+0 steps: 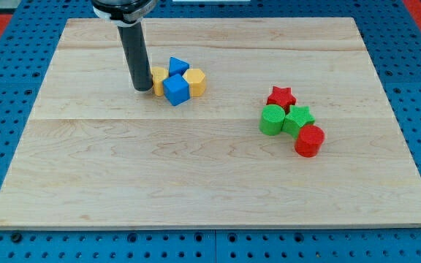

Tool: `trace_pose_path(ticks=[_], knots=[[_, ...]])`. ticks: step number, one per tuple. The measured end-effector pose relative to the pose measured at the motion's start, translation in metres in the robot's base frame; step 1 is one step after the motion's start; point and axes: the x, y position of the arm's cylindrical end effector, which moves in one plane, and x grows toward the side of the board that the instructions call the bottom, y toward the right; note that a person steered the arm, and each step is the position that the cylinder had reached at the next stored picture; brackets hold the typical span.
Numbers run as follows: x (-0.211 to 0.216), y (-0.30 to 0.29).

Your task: Separate the red circle and the green star

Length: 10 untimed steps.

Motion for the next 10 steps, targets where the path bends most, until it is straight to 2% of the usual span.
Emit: trace_pose_path(ticks=[2,3,4,6,7,8,9,10], knots=[[-0.002,-0.003],[0.042,-0.027],[0.098,0.011],[0.186,0.253],[0.185,0.385],[0.144,0.383],[0.107,0.325],[0.104,0.261]])
